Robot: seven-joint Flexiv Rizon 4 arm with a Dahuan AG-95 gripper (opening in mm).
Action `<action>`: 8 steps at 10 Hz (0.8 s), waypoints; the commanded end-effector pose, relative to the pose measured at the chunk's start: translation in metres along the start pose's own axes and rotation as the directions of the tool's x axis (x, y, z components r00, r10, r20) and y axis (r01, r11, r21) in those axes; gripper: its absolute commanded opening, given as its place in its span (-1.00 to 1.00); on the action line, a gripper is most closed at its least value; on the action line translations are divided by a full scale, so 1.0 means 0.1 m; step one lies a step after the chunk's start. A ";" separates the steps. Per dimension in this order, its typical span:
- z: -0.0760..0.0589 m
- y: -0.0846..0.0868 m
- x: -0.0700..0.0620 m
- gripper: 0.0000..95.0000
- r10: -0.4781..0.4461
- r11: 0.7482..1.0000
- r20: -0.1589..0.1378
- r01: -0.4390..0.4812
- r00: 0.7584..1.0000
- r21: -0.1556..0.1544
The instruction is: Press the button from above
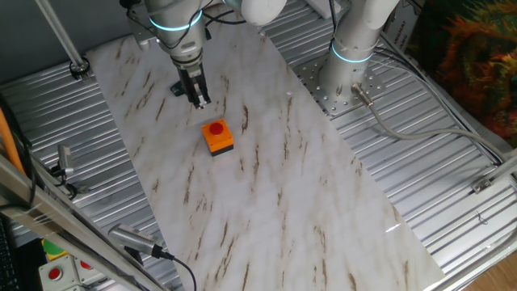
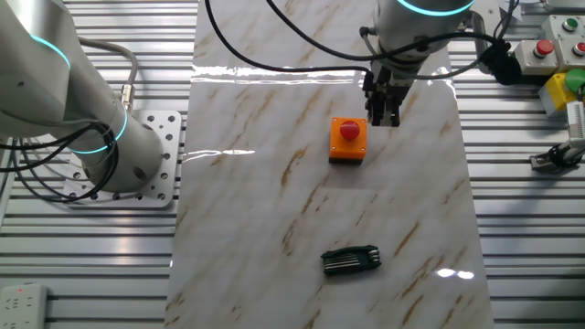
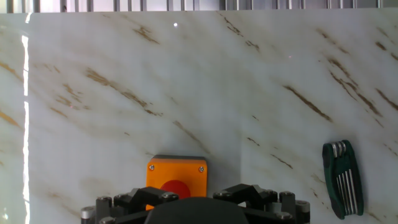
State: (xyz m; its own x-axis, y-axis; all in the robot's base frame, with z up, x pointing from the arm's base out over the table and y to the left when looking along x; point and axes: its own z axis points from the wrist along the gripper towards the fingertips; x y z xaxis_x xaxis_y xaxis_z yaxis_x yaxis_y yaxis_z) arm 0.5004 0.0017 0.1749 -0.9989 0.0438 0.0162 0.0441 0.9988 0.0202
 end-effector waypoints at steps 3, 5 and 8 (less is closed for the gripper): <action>-0.06 -0.11 0.06 -1.00 0.004 1.000 -0.003 -0.004 1.000 0.002; -0.14 -0.27 0.14 -1.00 -0.002 1.000 -0.017 0.002 1.000 0.001; -0.14 -0.27 0.16 -0.60 0.021 1.000 -0.025 -0.021 0.999 -0.008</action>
State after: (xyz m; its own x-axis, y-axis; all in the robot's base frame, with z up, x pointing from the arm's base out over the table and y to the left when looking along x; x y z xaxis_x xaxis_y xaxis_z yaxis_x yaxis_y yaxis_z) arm 0.4861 -0.0249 0.1870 -0.9968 0.0659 0.0448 0.0673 0.9973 0.0289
